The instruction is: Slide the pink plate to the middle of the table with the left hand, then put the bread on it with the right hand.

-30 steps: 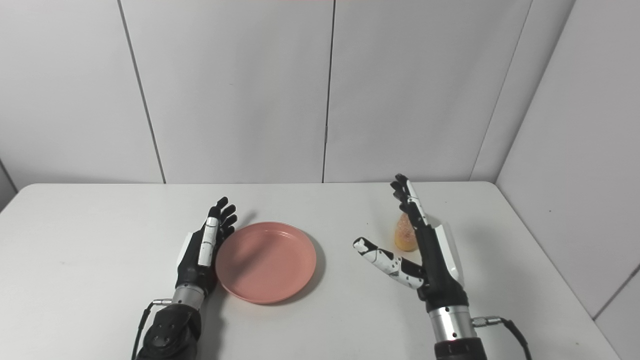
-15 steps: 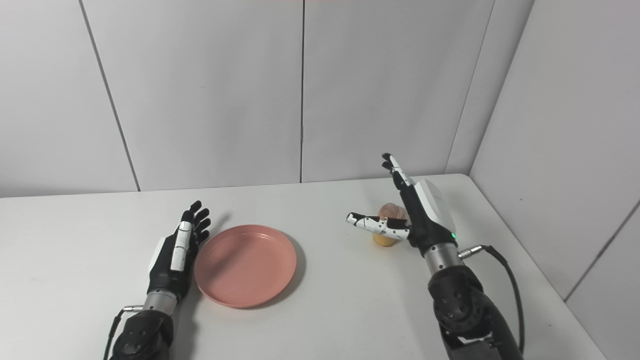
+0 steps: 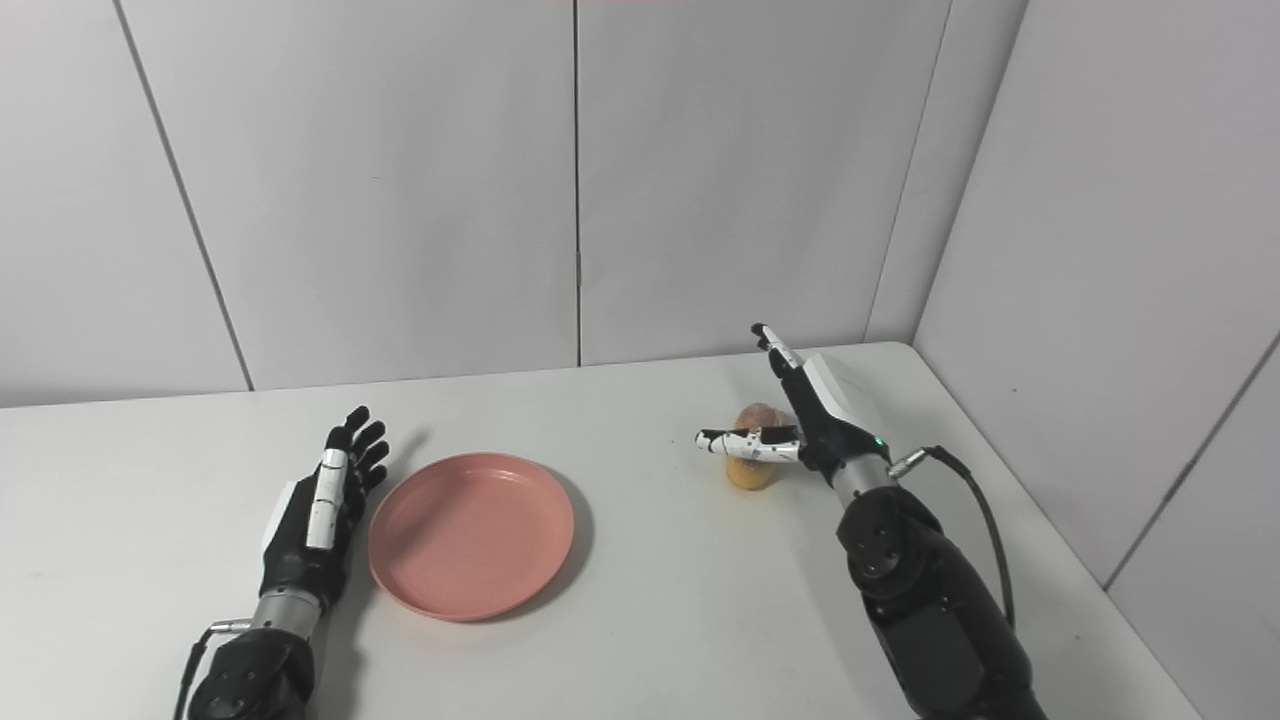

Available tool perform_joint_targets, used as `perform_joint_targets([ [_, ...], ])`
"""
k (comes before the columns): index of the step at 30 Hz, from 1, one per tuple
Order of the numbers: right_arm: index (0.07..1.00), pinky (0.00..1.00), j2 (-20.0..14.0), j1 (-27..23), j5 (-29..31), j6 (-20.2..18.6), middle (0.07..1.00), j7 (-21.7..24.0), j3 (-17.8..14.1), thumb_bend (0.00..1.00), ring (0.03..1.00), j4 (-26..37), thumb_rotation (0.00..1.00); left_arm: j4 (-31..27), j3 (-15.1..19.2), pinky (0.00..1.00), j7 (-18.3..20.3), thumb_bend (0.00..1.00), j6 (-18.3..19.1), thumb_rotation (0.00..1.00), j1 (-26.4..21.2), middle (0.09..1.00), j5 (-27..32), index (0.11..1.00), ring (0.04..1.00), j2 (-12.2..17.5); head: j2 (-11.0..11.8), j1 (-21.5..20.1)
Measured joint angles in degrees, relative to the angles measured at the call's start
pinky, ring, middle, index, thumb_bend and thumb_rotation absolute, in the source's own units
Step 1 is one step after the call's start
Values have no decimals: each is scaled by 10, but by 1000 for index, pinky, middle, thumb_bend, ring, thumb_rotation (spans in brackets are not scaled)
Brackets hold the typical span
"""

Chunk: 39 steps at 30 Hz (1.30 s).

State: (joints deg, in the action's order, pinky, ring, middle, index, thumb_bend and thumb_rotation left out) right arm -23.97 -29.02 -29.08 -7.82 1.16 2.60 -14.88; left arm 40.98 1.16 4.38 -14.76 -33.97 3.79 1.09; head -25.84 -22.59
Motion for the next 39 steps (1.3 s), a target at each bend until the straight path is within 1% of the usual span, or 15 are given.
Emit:
perform_joint_targets([
  [6,961,812,-11,-14,-17,0,942,0,15,889,915,-9,506,0,1,941,0,780,0,1000,0,944,0,943,942,0,-3,-2],
  [15,963,798,-28,-15,-36,0,939,9,42,895,906,-30,526,-3,1,948,1,785,0,1000,1,948,0,946,947,1,-6,0],
  [21,957,799,-30,-17,-47,-1,932,11,56,900,899,-49,510,-4,1,944,2,781,1,1000,2,944,0,942,943,1,-8,0],
  [26,957,802,-30,-22,-48,-1,926,11,58,890,897,-67,480,-5,1,937,2,777,1,1000,2,942,-1,941,941,1,-8,1],
  [32,964,799,-30,-26,-48,-1,935,12,61,886,904,-79,485,-5,2,944,2,778,1,1000,2,944,0,939,943,1,-9,2],
  [33,964,799,-30,-27,-48,-1,936,14,62,886,905,-82,485,-7,2,945,2,778,2,1000,3,944,1,939,944,0,-12,-1],
  [35,964,796,-30,-28,-48,-1,940,17,63,884,907,-84,474,-11,3,949,4,786,3,1000,5,946,1,940,946,0,-13,-1],
  [38,960,792,-30,-29,-48,-2,937,21,64,868,905,-86,419,-18,4,952,5,790,4,1000,9,948,1,942,951,0,-17,-2],
  [39,960,792,-30,-30,-48,-2,937,21,64,868,904,-89,417,-20,4,951,5,790,5,1000,10,948,1,942,951,0,-17,-2],
])
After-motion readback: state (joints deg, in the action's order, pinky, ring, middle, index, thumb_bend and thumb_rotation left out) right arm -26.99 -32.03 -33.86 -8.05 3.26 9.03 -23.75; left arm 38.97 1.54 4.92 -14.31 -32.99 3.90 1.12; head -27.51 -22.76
